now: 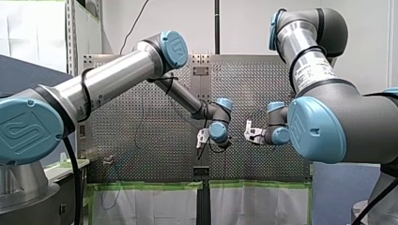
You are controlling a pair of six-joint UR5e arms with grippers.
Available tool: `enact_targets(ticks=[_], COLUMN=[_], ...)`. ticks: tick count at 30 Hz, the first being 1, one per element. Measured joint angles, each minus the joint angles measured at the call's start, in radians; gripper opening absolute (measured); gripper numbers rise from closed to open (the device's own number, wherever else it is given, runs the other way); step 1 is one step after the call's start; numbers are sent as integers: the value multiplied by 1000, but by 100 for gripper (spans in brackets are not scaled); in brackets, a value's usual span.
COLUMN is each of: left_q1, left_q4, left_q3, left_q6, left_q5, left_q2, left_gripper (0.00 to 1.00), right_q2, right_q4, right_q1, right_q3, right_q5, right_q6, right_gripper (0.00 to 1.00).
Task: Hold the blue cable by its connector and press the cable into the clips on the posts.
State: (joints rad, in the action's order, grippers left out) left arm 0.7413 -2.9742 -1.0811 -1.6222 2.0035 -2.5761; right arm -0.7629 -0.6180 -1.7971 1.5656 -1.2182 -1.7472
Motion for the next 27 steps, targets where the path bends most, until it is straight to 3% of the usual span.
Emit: enact_targets(ticks=[13, 27], left_q1=[24, 37], left_q4=[72, 145], left_q3=[-111, -120], left_q6=[-19, -49], left_q5=[10, 23], left_q2=[32, 32], left_gripper=[100, 100], right_q2=[0, 0], right_q4=[10, 14], right_q1=[0, 3], right_q3=[0, 0], right_q5=[10, 13], right_q6=[1, 1], right_gripper=[0, 0])
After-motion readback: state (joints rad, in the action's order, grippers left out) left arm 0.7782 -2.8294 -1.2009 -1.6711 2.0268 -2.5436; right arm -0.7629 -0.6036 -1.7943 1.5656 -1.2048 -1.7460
